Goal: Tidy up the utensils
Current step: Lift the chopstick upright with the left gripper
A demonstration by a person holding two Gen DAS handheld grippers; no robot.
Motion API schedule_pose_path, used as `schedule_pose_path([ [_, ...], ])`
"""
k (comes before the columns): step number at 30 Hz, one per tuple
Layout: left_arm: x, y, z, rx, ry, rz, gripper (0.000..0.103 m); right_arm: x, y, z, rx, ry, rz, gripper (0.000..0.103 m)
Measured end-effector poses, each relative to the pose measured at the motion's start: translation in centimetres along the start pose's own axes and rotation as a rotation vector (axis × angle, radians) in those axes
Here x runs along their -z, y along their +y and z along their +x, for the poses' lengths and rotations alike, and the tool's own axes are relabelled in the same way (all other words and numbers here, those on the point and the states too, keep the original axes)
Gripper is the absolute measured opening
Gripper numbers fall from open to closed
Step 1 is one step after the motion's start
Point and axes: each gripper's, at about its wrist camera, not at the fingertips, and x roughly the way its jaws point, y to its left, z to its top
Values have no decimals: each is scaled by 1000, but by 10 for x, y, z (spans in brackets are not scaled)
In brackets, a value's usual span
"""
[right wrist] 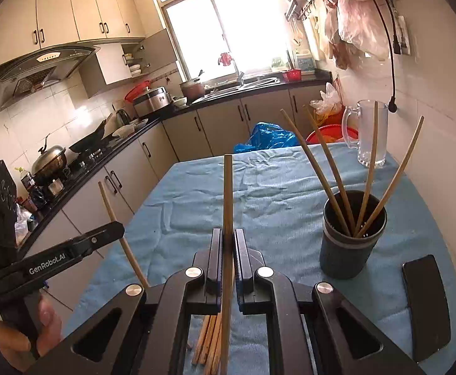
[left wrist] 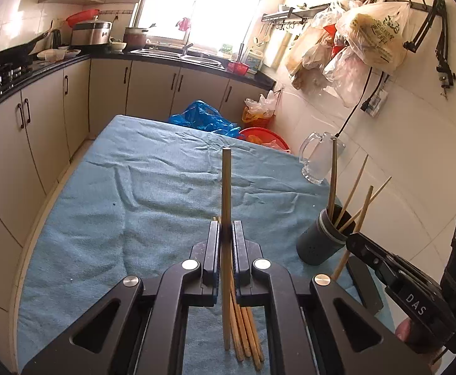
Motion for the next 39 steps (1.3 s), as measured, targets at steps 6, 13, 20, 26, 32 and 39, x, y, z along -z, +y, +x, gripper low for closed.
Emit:
schedule_pose_path([
  [6,0,-12,-6,-26,-33,34,6,1,-5,-6,-2,-4,8,7],
  [13,-2,-21,-14,-73,-83,72,6,0,-5,-10,-7,-16,10,7],
  [20,-1,-32,-20,-114,-131,116,6,-2,-5,-14,-7,-24,7,7],
  [26,0,-41,-25,-147,-165,148,6,-3,-5,-22,-6,-44,8,7],
  [32,2,-48,-31,-166,-191,171,6,-5,-9,-29,-1,-62,17,7],
  [39,4,-59,-36,-172,-213,201,6,-7,-15,-38,0,-82,29,7],
])
